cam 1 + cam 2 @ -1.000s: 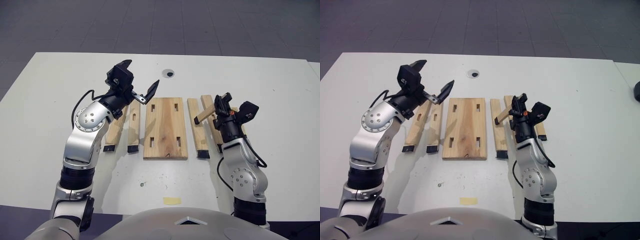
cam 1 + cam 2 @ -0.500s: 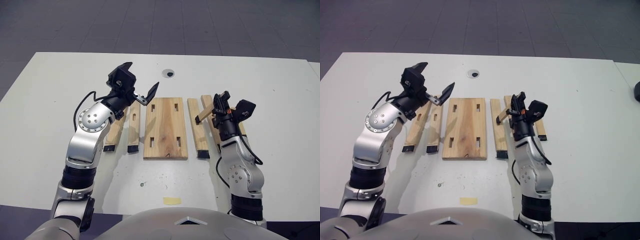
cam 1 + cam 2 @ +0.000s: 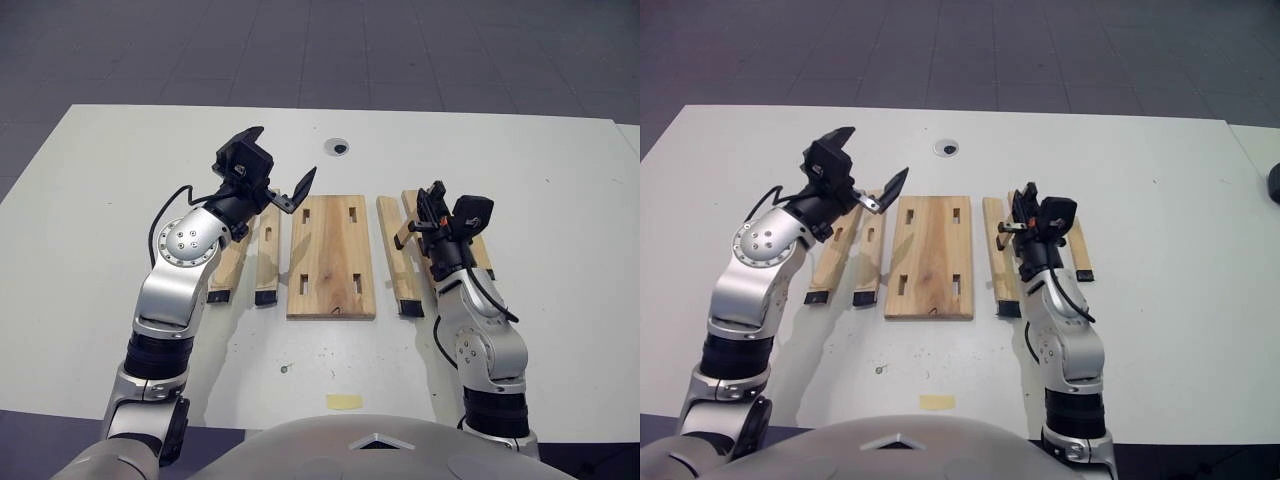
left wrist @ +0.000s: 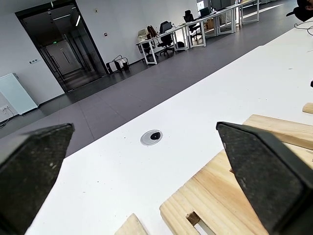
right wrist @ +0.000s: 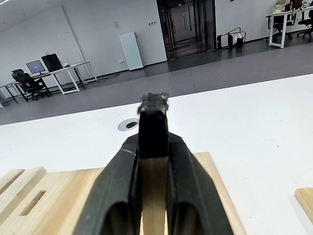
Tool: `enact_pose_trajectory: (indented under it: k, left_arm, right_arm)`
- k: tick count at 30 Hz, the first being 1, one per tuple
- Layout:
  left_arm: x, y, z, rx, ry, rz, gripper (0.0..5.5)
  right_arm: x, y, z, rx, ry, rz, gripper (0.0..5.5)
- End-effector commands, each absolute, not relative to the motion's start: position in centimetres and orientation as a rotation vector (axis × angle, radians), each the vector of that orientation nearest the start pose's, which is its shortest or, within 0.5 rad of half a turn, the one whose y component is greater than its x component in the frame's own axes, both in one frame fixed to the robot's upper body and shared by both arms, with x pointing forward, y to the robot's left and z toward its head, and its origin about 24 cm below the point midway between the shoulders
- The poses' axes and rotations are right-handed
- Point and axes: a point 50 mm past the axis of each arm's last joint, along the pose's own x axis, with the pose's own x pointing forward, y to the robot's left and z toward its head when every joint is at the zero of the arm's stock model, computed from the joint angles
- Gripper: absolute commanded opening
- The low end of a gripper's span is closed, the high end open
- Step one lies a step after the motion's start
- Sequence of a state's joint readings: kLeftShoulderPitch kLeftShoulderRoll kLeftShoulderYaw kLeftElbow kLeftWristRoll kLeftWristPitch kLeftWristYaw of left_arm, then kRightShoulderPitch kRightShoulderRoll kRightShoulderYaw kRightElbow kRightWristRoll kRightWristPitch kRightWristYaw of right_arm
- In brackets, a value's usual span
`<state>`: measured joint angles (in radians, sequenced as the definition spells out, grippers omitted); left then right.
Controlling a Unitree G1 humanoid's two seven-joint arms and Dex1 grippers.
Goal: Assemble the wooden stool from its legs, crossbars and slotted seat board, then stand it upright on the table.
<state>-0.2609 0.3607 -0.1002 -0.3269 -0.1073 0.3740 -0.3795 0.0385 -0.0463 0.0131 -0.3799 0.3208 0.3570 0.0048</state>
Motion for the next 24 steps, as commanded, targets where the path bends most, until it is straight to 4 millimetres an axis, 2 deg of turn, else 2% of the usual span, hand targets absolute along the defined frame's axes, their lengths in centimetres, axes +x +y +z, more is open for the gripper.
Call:
enact_pose_trajectory:
  k: [1,12,18,24]
  left_arm:
    - [27.5,14.0,14.1,0.307,-0.120,-0.530,5.40]
    - [27.7,14.7,14.3,0.252,-0.110,-0.485,5.40]
    - [27.6,14.7,14.0,0.270,-0.101,-0.489,5.40]
    - [27.5,14.7,13.8,0.271,-0.095,-0.489,5.40]
  right_arm:
    - [24.1,-14.3,8.7,0.260,0.037,0.130,0.40]
    - [24.1,-14.6,9.9,0.371,-0.058,0.106,0.40]
    - [24.0,-15.2,9.3,0.389,-0.029,0.084,0.40]
    - [23.7,-15.3,8.1,0.503,0.032,0.050,0.40]
